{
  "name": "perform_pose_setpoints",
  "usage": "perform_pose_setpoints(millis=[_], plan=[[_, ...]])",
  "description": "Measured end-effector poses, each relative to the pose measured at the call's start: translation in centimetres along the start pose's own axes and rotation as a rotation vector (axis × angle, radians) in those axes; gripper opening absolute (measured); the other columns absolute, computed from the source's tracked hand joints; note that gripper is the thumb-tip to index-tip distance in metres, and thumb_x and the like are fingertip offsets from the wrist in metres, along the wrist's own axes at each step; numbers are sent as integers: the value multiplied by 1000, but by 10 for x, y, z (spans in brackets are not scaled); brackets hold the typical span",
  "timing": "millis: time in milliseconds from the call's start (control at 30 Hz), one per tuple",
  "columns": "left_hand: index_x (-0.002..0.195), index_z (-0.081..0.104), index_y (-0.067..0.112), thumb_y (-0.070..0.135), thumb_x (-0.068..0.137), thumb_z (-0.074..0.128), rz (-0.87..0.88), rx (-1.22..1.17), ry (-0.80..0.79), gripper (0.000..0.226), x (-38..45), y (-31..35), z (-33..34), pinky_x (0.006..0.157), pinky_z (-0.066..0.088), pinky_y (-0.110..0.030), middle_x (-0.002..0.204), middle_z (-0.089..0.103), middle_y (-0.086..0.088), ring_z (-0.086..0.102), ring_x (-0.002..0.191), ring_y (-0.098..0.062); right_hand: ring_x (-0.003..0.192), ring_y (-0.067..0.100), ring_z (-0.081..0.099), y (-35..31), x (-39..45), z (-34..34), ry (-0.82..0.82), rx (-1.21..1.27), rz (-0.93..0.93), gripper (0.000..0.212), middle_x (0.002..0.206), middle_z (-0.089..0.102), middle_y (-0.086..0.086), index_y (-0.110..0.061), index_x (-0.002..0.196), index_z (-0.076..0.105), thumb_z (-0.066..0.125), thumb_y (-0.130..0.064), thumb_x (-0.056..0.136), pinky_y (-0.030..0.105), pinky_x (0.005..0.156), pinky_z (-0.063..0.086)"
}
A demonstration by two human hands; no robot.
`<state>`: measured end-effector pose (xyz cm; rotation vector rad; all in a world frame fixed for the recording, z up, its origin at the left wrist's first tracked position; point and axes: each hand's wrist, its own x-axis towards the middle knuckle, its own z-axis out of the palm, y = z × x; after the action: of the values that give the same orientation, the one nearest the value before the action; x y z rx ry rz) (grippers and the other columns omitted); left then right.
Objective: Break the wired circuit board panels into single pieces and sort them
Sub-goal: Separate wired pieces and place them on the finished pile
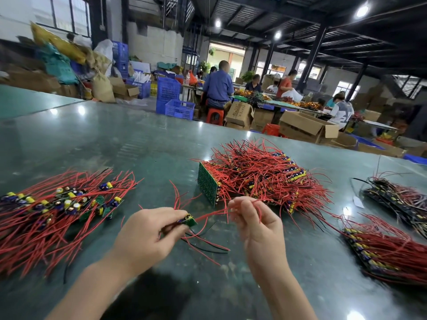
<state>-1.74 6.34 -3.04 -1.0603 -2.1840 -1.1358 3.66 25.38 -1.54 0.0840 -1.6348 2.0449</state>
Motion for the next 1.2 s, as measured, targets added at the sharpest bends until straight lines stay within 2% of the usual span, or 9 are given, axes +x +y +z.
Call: perform_pose_setpoints(millis=[133,300,567,667,800,900,1000,1100,1200], plan=[[100,61,30,45,72,55,-55,-56,-6,32,0,-4,-7,54,45,-35,66,65,6,59,55,-17,69,6,61,-3,2,-7,23,-106,-72,44,76,73,1,-20,74,78,76,-62,61,17,67,49],[82,78,9,45,68,57,-89,-90,15,44,0,-7,-8,54,46,-36,65,69,-3,64,55,-24,68,8,57,-3,3,-9,39,-16,-27,53,71,69,-1,-18,75,78,79,-66,53,18,68,48],[102,58,41,47,67,56,-92,-98,-30,36,0,-8,-13,56,46,-38,78,68,8,63,58,-23,58,7,56,-5,1,-5,108,217,118,28,70,70,3,-10,70,77,62,-32,75,13,58,48],[85,64,47,50,64,58,-138,-167,-74,22,-1,-10,-11,54,46,-36,73,68,1,61,56,-24,66,4,58,-3,2,-5,222,5,-9,23,73,70,-3,-19,74,79,65,-37,73,14,64,47],[70,72,41,52,56,63,-241,-383,-172,20,-2,-12,-5,49,30,-24,51,53,-1,39,49,-5,72,2,59,3,-1,-4,363,-112,-186,14,74,68,-7,-27,75,78,66,-33,76,12,68,46],[68,72,26,49,55,64,-263,-439,-215,28,-1,-11,-5,48,26,-20,50,45,4,34,49,-3,62,1,54,1,0,-4,340,-36,-67,19,70,69,-6,-22,72,78,65,-36,74,11,63,45],[72,73,26,48,53,66,-295,-451,-197,30,0,-12,-7,49,28,-18,50,45,3,36,50,-2,50,3,49,-3,3,-6,309,81,125,22,62,67,-2,-13,63,77,67,-33,68,9,50,41],[67,73,28,32,61,70,-297,-458,-267,7,1,-8,-6,48,25,-15,48,43,5,34,48,0,42,2,47,-5,5,-7,334,192,286,21,57,64,-1,-11,57,75,68,-28,65,9,42,39],[69,71,23,27,66,66,-313,-412,-242,7,0,-6,-1,51,26,-18,51,43,4,34,50,-2,42,4,47,-4,7,-8,293,239,379,25,59,62,-3,-13,66,76,64,-34,74,13,43,42]])
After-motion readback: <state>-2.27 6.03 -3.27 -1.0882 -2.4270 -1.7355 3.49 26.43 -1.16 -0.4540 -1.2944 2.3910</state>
